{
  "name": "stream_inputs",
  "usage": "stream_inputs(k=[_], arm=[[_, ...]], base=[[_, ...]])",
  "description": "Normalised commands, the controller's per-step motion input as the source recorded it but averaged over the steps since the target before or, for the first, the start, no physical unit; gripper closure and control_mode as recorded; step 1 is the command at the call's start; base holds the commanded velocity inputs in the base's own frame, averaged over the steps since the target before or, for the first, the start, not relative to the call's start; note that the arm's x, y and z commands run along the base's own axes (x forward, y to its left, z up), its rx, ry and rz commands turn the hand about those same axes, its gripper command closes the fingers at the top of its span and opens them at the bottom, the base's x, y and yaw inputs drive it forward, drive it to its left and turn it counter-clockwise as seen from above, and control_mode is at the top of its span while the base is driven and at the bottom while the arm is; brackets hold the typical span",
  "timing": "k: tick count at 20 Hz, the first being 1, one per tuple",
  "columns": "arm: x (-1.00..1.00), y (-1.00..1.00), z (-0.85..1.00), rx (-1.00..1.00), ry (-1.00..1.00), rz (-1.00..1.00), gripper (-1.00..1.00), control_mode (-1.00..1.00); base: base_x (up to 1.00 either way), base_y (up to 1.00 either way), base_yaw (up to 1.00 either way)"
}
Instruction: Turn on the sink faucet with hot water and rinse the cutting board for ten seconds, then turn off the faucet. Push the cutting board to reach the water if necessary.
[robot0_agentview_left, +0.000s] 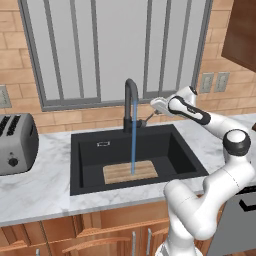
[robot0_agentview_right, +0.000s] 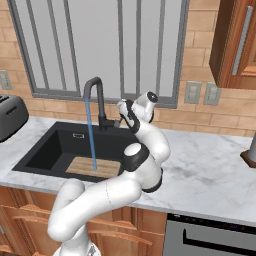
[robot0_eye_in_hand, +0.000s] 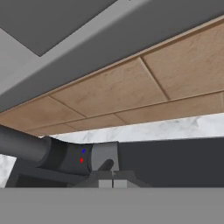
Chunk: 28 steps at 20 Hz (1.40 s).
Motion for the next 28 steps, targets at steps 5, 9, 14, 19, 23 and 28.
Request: stream_inputs(k=[5, 9, 14, 19, 23, 28], arm=[[0.0, 0.0, 0.0, 0.0, 0.0, 0.0, 1.0, -1.0], [0.0, 0.0, 0.0, 0.0, 0.0, 0.0, 1.0, -1.0], [0.0, 0.0, 0.0, 0.0, 0.0, 0.0, 1.0, -1.0], [0.0, 0.0, 0.0, 0.0, 0.0, 0.0, 1.0, -1.0], [0.0, 0.0, 0.0, 0.0, 0.0, 0.0, 1.0, -1.0], [0.0, 0.0, 0.0, 0.0, 0.0, 0.0, 1.0, -1.0]], base=[[0.0, 0.0, 0.0], [0.0, 0.0, 0.0], [0.0, 0.0, 0.0], [0.0, 0.0, 0.0], [0.0, 0.0, 0.0], [0.0, 0.0, 0.0]])
